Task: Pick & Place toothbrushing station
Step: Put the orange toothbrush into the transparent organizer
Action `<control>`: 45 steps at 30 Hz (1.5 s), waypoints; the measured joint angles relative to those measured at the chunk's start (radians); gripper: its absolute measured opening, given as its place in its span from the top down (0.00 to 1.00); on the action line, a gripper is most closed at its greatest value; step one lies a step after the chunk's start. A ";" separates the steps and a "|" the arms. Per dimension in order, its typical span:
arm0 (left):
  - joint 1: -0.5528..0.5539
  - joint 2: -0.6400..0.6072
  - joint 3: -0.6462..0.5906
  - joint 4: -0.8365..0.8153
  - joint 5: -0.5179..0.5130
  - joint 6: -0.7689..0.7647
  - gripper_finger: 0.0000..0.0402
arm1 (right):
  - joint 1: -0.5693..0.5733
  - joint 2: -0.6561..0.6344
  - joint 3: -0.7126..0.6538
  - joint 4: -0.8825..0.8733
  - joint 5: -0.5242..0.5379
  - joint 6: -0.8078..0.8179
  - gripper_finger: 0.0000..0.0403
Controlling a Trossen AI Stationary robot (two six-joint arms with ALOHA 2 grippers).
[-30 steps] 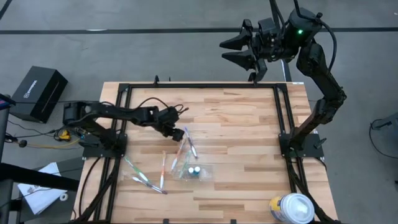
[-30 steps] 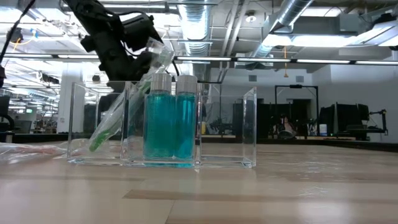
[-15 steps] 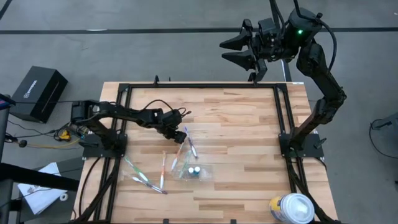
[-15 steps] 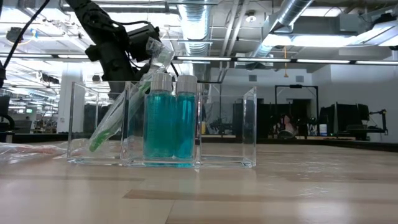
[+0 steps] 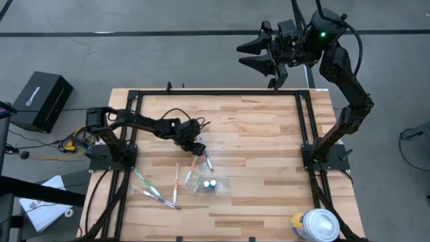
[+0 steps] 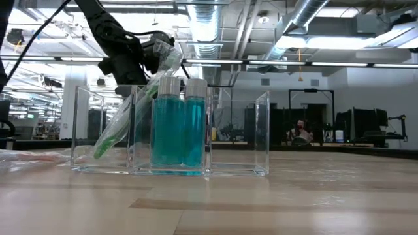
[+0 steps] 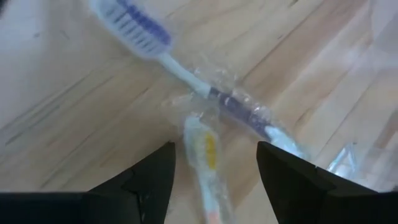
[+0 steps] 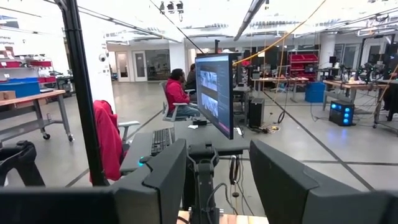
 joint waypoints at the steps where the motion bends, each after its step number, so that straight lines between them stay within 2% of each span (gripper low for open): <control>1: -0.001 0.011 0.008 -0.005 0.000 0.000 0.46 | 0.000 0.000 0.000 0.000 0.000 0.000 0.58; 6: 0.003 0.018 0.021 -0.009 -0.008 0.010 0.58 | 0.001 0.000 0.000 0.000 0.000 0.000 0.58; 14: 0.012 0.012 0.021 0.011 0.015 0.040 0.96 | 0.001 0.000 0.000 -0.001 0.000 0.000 0.58; 21: 0.012 -0.029 0.021 0.035 0.035 0.059 0.99 | 0.000 0.000 0.000 -0.001 0.000 0.000 0.58; 27: 0.012 -0.177 0.018 0.033 -0.007 0.057 1.00 | -0.001 0.000 0.000 -0.001 0.000 -0.009 0.58; 30: 0.012 -0.289 0.014 0.028 -0.086 0.057 1.00 | -0.001 0.000 0.000 -0.001 0.000 -0.022 0.58; 33: 0.001 -0.419 0.014 0.038 -0.213 0.072 1.00 | -0.001 0.000 0.000 0.000 0.000 -0.034 0.58; 40: -0.061 -0.721 0.016 0.114 -0.541 0.308 1.00 | -0.001 0.000 0.000 0.001 -0.002 -0.038 0.58; 45: -0.178 -0.813 0.015 0.178 -0.735 0.426 1.00 | -0.001 0.000 0.000 0.014 -0.014 -0.036 0.58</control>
